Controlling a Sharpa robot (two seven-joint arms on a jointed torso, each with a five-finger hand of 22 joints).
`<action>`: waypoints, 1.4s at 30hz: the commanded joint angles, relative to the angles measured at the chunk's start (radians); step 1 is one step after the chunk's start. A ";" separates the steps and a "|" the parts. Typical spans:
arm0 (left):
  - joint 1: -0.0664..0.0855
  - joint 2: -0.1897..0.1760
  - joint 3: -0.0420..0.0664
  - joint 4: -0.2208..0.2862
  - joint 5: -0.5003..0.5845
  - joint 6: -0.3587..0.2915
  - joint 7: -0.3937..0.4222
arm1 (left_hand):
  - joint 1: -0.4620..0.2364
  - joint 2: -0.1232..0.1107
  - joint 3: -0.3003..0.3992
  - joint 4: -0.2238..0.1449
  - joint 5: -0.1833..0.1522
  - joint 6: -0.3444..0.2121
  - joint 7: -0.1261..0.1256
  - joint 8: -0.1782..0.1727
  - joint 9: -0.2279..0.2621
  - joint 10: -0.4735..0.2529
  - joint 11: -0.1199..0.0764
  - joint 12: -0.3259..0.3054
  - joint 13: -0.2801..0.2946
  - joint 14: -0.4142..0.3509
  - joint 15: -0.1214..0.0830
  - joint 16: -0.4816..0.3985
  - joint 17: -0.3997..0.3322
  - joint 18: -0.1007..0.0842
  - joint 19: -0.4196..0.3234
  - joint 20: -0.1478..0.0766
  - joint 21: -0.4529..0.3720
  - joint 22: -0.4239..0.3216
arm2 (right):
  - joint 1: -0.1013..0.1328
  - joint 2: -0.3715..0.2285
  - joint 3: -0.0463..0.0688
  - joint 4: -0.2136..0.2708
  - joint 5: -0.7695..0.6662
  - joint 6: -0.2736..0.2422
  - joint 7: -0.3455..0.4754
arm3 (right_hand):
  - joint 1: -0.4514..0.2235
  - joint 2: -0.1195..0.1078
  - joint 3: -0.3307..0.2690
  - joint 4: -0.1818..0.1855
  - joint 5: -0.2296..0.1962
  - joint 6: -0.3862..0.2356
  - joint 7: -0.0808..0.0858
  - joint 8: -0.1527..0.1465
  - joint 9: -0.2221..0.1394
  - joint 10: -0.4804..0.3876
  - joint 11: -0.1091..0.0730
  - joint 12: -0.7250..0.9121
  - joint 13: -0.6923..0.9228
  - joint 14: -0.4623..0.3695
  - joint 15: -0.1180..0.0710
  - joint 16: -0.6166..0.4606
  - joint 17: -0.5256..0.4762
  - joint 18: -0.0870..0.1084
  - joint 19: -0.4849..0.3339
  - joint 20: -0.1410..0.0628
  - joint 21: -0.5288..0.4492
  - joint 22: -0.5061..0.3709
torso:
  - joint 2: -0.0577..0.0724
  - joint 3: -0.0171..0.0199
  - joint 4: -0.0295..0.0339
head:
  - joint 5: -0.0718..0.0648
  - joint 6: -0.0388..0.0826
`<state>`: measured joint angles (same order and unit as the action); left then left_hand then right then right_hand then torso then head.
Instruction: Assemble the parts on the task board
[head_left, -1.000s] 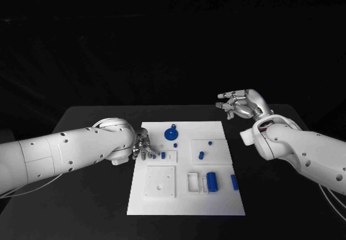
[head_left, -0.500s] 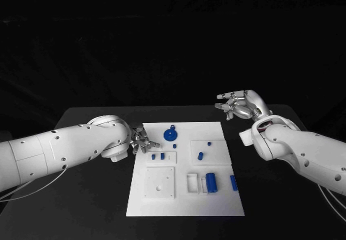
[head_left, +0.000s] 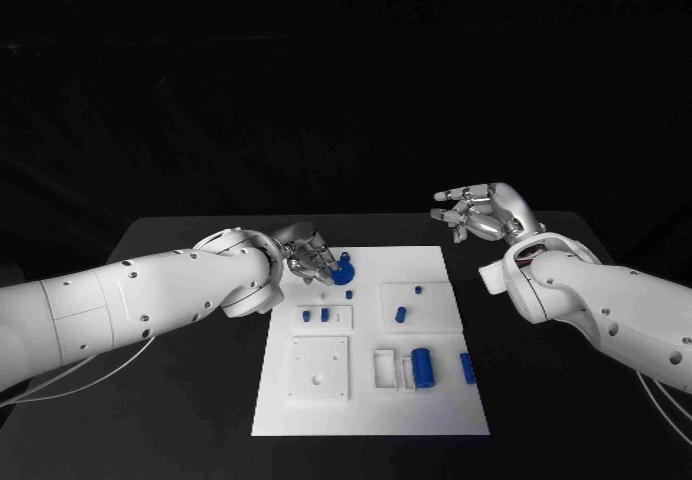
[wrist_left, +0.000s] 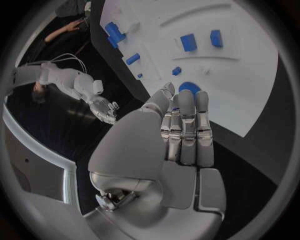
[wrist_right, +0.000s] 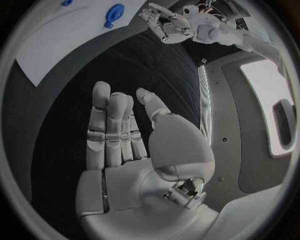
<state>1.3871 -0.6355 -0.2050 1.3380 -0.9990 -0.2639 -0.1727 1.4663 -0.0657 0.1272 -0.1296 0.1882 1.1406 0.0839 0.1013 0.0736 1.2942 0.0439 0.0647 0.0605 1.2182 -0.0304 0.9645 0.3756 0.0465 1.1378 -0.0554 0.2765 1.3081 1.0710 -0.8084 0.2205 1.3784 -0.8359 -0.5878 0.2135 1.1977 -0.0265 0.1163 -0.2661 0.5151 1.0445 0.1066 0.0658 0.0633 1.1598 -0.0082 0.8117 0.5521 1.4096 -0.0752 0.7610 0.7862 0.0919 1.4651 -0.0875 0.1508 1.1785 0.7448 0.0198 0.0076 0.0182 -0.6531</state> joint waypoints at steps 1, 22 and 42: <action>-0.002 0.015 -0.006 -0.005 -0.210 -0.090 0.163 | -0.015 -0.003 0.003 -0.012 -0.008 0.017 -0.004 -0.026 -0.004 -0.012 0.003 -0.004 -0.001 0.009 -0.001 0.010 -0.001 0.009 0.007 0.004 0.005 0.022 | -0.001 0.002 0.001 0.000 -0.004 0.011 0.009 | -0.007 -0.003 0.001 0.006 0.007 -0.006 0.004 -0.004 -0.001 -0.008 0.000 0.003 -0.001 0.003 0.000 -0.005 0.000 0.005 0.032 -0.005 -0.003 -0.001 | 0.000 -0.0005 -0.0003 | -0.002 0.003; -0.038 0.113 -0.026 -0.092 -0.529 -0.019 0.174 | -0.058 -0.033 0.052 -0.086 0.010 -0.042 -0.013 -0.039 -0.010 -0.162 0.024 -0.006 -0.002 0.014 -0.007 0.054 -0.002 0.012 -0.004 0.001 0.074 0.021 | 0.000 0.005 0.001 0.006 -0.004 0.012 0.010 | -0.008 -0.003 0.004 0.007 0.009 -0.006 0.003 -0.004 -0.001 -0.008 -0.001 0.003 -0.001 0.003 0.000 -0.005 0.000 0.005 0.032 -0.006 -0.002 -0.001 | 0.002 0.0005 -0.0023 | -0.010 0.006; -0.053 0.136 -0.027 -0.128 -0.567 0.075 0.157 | -0.042 -0.016 0.041 -0.060 0.025 -0.033 -0.007 -0.039 -0.010 -0.184 0.024 -0.006 -0.003 0.014 -0.008 0.100 -0.013 0.015 0.006 0.000 0.071 0.024 | 0.000 0.003 0.001 0.012 -0.006 0.010 0.010 | -0.008 -0.005 0.007 0.006 0.011 -0.005 0.003 -0.004 -0.001 -0.008 -0.001 0.003 -0.001 0.003 0.000 -0.005 0.000 0.005 0.032 -0.006 -0.002 -0.001 | 0.001 -0.0011 0.0002 | -0.015 -0.001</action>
<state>1.3352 -0.5026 -0.2321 1.2119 -1.5470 -0.2109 -0.0140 1.4275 -0.0881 0.1639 -0.1888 0.2086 1.1039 0.0732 0.0666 0.0647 1.1060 0.0677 0.0641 0.0593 1.2295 -0.0389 1.0595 0.3636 0.0463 1.1437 -0.0536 0.3440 1.3076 1.0711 -0.8049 0.2205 1.3874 -0.8363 -0.5876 0.2139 1.1977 -0.0265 0.1192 -0.2633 0.5210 1.0445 0.1066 0.0658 0.0633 1.1598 -0.0081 0.8117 0.5523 1.4096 -0.0752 0.7610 0.7862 0.0919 1.4651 -0.0875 0.1508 1.1787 0.7454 0.0186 0.0079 0.0032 -0.6528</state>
